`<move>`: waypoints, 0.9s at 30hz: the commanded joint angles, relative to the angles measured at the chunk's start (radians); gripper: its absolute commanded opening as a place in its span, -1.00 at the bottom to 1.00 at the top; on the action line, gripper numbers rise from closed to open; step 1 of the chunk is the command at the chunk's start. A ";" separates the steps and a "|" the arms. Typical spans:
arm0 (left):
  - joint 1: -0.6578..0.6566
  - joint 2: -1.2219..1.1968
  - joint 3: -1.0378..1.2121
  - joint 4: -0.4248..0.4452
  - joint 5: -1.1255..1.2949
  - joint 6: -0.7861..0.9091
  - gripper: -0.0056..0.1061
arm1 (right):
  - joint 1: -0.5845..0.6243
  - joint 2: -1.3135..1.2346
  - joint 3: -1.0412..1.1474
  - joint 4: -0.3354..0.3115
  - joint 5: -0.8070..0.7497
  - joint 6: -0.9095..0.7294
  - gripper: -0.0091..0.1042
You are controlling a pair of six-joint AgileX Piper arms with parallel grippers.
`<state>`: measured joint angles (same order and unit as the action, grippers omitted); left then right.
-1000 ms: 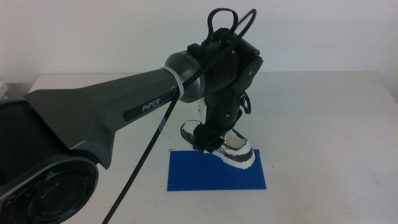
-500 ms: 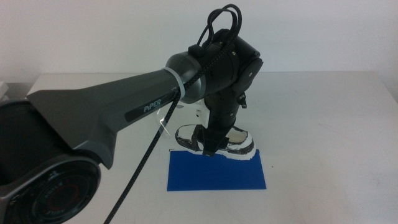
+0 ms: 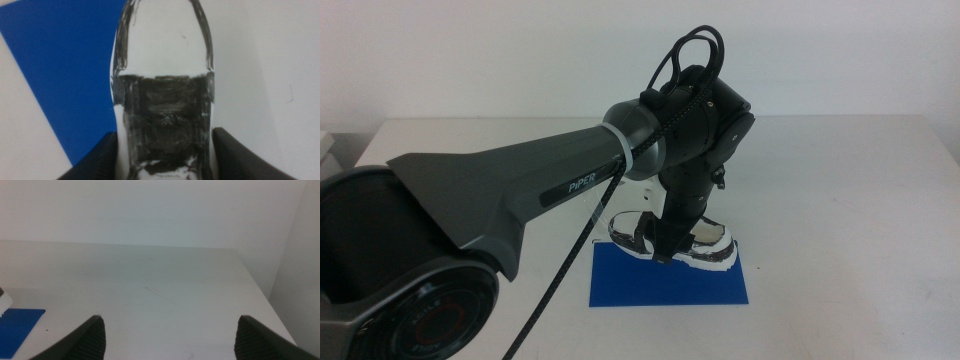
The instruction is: Use one arm to grab the shoe from the table and place it on the mat.
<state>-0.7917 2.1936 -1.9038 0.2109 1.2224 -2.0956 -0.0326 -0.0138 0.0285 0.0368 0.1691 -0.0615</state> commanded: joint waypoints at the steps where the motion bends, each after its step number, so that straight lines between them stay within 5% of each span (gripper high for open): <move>1: -0.005 -0.087 -0.011 0.010 0.096 -0.024 -0.93 | 0.003 -0.021 -0.010 -0.008 -0.079 -0.013 0.33; 27: 0.014 -0.094 0.121 -0.085 -0.005 -0.024 -0.93 | 0.003 -0.021 -0.010 -0.008 -0.079 -0.013 0.33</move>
<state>-0.7777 2.1603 -1.7596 0.1200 1.2138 -2.0956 -0.0326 -0.0138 0.0285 0.0368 0.1691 -0.0615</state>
